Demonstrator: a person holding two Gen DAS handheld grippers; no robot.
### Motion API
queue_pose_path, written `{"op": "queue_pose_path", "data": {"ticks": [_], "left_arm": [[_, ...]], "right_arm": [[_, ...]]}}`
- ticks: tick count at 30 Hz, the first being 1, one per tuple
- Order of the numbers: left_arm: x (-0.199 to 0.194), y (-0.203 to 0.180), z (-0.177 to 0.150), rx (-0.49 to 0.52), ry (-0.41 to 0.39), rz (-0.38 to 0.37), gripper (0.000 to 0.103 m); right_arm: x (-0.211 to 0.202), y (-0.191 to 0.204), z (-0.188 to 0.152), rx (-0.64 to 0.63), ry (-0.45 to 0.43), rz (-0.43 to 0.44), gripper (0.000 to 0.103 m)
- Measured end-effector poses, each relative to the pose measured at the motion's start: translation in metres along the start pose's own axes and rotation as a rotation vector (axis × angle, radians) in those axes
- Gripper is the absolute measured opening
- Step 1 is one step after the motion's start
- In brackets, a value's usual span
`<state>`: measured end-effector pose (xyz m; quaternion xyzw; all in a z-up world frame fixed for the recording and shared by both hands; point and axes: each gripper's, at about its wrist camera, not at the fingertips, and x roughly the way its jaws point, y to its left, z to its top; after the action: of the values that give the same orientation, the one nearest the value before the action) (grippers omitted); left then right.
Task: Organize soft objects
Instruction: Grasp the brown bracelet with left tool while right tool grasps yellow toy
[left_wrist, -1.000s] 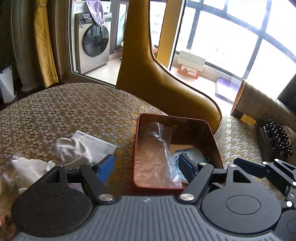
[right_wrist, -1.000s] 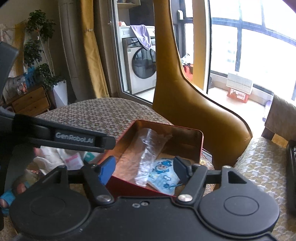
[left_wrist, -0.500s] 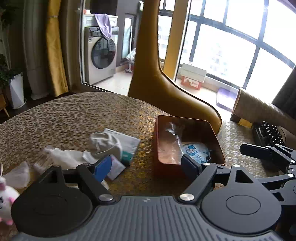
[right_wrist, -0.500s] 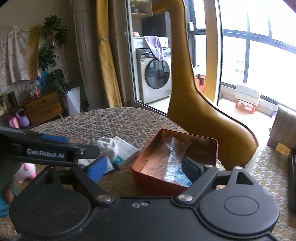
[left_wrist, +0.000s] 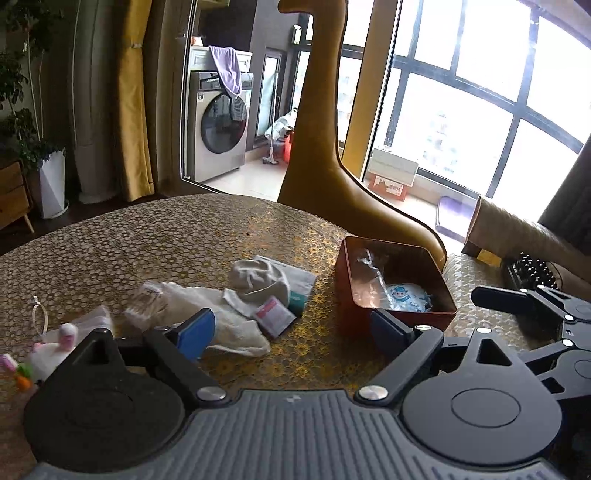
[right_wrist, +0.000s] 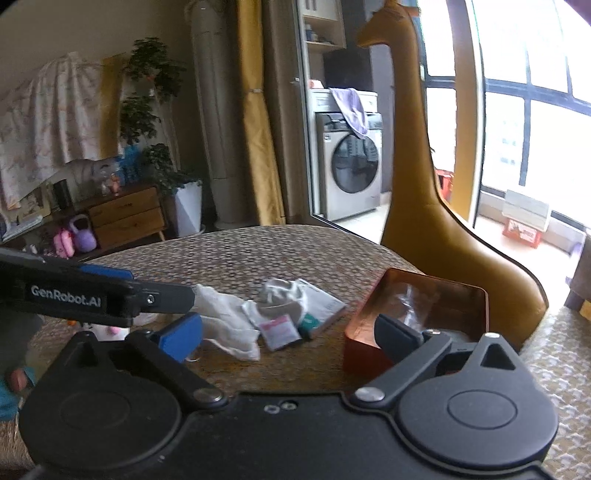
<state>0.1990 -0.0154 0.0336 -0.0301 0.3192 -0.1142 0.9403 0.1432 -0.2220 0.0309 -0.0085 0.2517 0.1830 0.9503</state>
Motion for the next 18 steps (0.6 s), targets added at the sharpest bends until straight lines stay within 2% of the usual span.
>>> {"op": "queue_pose_path", "data": {"ticks": [4,11,18], "left_arm": [[-0.015,0.015,-0.013,0.02,-0.01,0.01,0.103],[-0.025,0.053,-0.04,-0.032,-0.005,0.047,0.103],[-0.018,0.092,-0.071,-0.072,0.038,0.131,0.103]], "right_arm": [[0.001,0.018,-0.004,-0.025,-0.006,0.031,0.1],[0.002,0.052,-0.018,-0.055,-0.023,0.064,0.103],[0.016,0.082,-0.033,-0.061,0.024,0.128,0.103]]}}
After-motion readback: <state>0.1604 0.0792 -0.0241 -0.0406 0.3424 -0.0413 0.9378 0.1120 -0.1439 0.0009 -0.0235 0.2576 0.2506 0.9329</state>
